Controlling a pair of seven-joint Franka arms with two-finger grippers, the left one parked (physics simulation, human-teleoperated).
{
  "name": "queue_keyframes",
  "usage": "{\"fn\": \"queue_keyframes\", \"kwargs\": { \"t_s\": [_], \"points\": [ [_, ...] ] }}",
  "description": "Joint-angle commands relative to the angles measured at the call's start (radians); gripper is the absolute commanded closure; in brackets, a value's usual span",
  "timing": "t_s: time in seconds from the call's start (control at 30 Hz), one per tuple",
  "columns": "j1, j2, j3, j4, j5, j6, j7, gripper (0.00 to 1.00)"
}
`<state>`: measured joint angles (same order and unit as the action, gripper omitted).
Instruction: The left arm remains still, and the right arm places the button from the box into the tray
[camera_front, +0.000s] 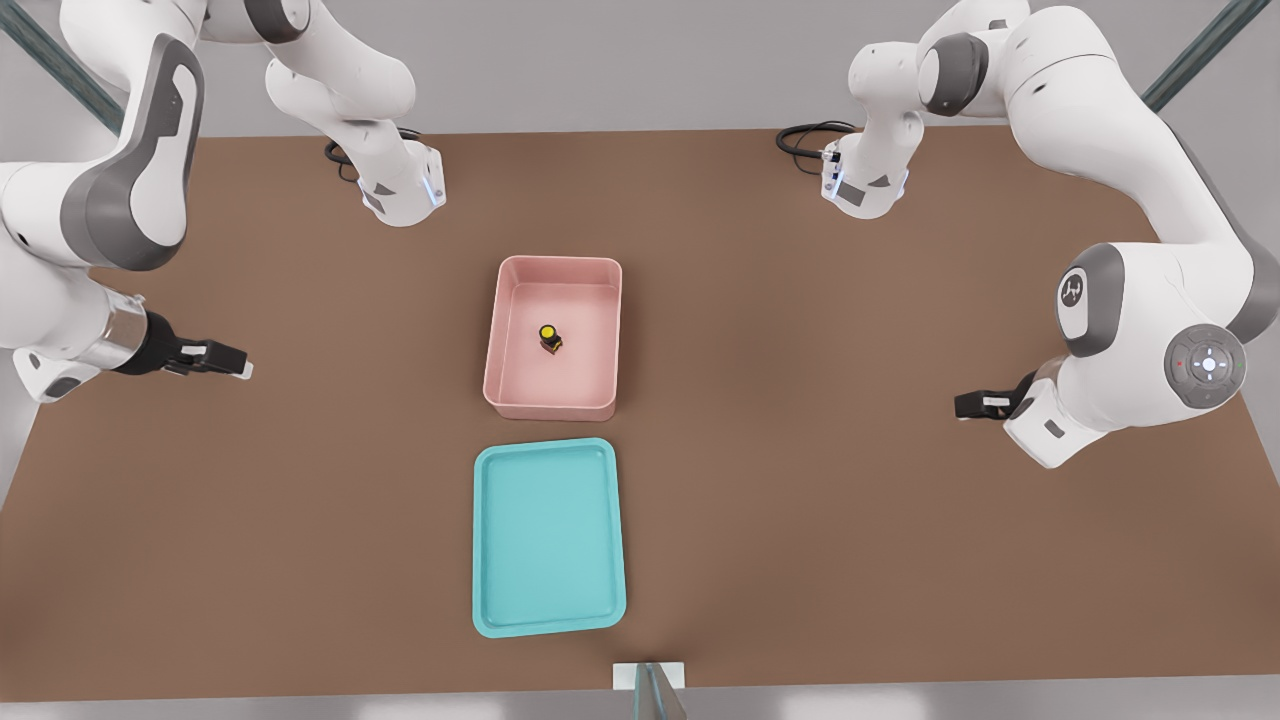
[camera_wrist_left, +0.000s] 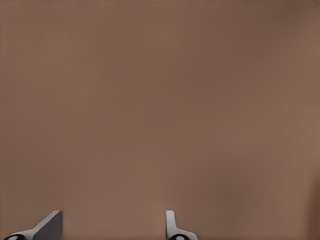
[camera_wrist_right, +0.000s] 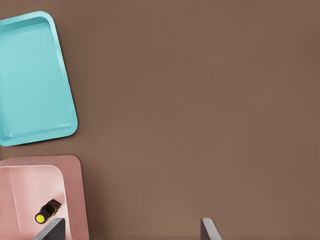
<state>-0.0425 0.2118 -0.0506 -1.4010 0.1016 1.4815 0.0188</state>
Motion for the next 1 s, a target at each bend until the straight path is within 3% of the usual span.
{"fn": "queue_keyframes", "kwargs": {
  "t_s": [0.0,0.07,0.1,0.13,0.17,0.2,0.23,0.3,0.37,0.4,0.43,0.57,0.67,0.7,0.97],
  "points": [
    [0.0,0.0,0.0,0.0,0.001,0.003,0.018,0.0],
    [0.016,0.0,0.033,0.0,0.007,-0.007,0.023,0.0],
    [0.076,-0.002,0.187,0.0,0.003,0.01,0.024,0.0],
    [0.118,-0.006,0.21,0.004,0.042,0.002,0.047,0.0],
    [0.194,-0.002,0.277,0.004,0.072,0.022,0.196,0.0],
    [0.335,0.029,0.279,0.002,0.003,0.069,0.36,0.0],
    [0.397,0.081,0.281,0.0,0.03,0.129,0.382,0.0],
    [0.546,0.109,0.287,-0.07,0.052,0.217,0.67,0.0],
    [0.625,0.12,0.296,-0.139,-0.019,0.303,0.731,0.05],
    [0.642,0.115,0.307,-0.188,-0.026,0.315,0.795,0.0],
    [0.642,0.095,0.354,-0.326,-0.077,0.486,0.995,0.0],
    [0.699,0.064,0.351,-0.599,-0.094,0.773,1.023,0.0],
    [0.713,0.064,0.253,-0.618,-0.111,0.806,1.021,0.0],
    [0.711,0.052,0.192,-0.616,-0.096,0.79,0.943,0.0],
    [0.767,0.037,0.049,-0.702,-0.074,0.793,0.705,0.0]
  ]
}}
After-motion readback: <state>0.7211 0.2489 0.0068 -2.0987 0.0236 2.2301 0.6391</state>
